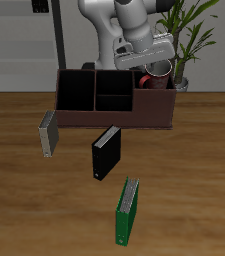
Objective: Place the red mug into the back desk caddy's right compartment and place the green book into the back desk caddy's back compartment
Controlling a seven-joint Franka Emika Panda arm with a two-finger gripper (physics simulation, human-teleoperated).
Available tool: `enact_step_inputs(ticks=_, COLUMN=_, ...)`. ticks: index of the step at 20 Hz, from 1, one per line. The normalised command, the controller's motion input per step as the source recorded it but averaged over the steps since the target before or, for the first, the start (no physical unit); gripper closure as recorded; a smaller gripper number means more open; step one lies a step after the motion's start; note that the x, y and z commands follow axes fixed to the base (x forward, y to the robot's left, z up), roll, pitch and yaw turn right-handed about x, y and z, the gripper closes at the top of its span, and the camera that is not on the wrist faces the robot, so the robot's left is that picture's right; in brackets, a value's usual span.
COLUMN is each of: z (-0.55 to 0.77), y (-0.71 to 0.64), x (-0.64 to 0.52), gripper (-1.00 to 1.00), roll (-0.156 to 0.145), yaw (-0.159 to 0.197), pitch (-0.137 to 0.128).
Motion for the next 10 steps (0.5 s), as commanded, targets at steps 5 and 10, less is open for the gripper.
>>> enact_step_inputs(ticks=5, z=-0.04, y=-0.14, x=0.08, gripper=1.00, roll=-0.010, yaw=-0.004, pitch=0.018)
enact_step_inputs(ticks=10, z=-0.17, y=-0.12, x=0.16, gripper=-1.00, roll=-0.041, yaw=-0.055, pitch=0.099)
